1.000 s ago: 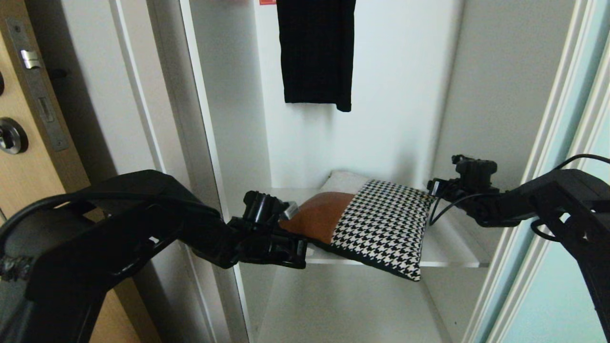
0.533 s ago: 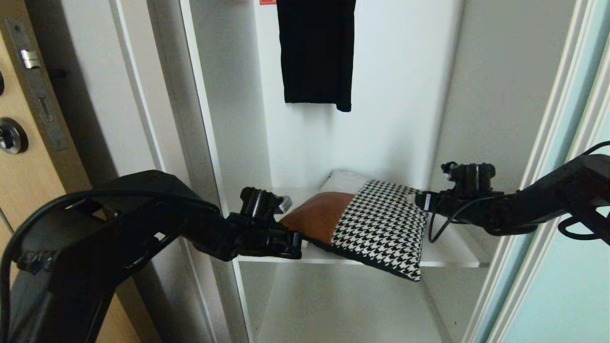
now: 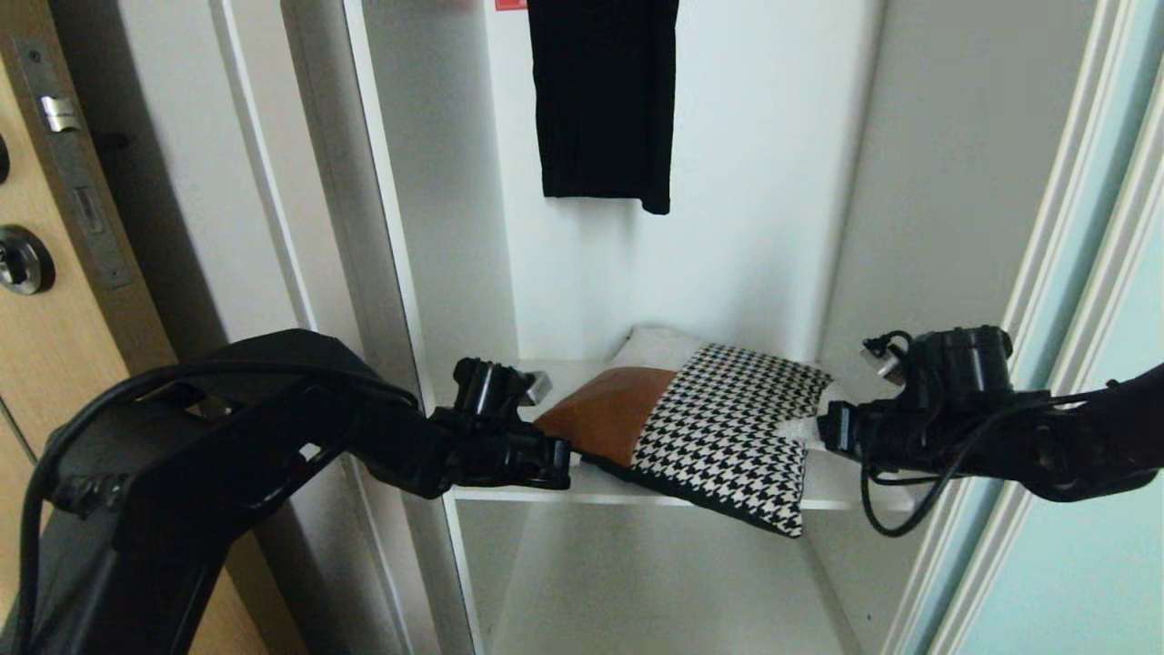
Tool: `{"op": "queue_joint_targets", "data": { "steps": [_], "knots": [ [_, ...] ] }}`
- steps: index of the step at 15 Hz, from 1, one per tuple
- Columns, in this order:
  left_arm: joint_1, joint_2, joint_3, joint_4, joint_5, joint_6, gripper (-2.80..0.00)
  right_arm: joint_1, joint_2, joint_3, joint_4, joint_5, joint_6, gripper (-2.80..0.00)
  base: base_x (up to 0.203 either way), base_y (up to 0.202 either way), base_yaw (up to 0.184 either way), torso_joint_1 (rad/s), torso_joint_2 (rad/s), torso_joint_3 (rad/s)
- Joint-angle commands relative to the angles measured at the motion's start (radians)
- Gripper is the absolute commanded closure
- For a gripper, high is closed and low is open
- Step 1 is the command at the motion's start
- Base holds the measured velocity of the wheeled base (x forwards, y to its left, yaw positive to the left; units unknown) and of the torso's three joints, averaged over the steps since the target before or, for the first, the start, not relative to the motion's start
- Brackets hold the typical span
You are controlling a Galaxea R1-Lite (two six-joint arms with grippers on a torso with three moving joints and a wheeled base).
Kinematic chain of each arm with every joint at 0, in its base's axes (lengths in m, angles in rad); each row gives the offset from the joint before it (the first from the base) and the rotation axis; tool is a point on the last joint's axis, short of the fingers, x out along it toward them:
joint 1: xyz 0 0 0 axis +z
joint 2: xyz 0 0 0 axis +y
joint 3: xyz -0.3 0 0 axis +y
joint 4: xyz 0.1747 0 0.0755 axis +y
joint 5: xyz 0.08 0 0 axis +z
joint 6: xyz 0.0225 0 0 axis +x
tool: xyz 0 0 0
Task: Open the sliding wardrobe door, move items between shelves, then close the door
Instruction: Place the pillow on the higher shelf
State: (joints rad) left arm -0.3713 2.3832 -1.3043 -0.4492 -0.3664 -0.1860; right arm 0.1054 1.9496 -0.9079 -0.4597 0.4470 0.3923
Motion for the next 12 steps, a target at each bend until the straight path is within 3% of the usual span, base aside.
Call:
{"op": "queue_joint_targets", "data": {
  "steps": [1, 4, 12],
  "knots": [
    [0.002, 0.024, 0.010, -0.048, 0.008, -0.003, 0.00, 0.034, -0.107, 0.065, 0.068, 0.051, -0.034, 0.00, 0.000, 0.000, 0.000, 0.000, 0.00, 0.000],
    [0.003, 0.028, 0.003, -0.049, 0.014, -0.003, 0.00, 0.071, -0.108, 0.075, 0.145, 0.057, -0.055, 0.00, 0.000, 0.000, 0.000, 0.000, 0.00, 0.000],
    [0.009, 0.041, -0.001, -0.057, 0.061, -0.004, 0.00, 0.123, 0.048, 0.020, 0.145, 0.078, -0.067, 0.00, 0.000, 0.000, 0.000, 0.000, 0.00, 0.000]
  ]
}}
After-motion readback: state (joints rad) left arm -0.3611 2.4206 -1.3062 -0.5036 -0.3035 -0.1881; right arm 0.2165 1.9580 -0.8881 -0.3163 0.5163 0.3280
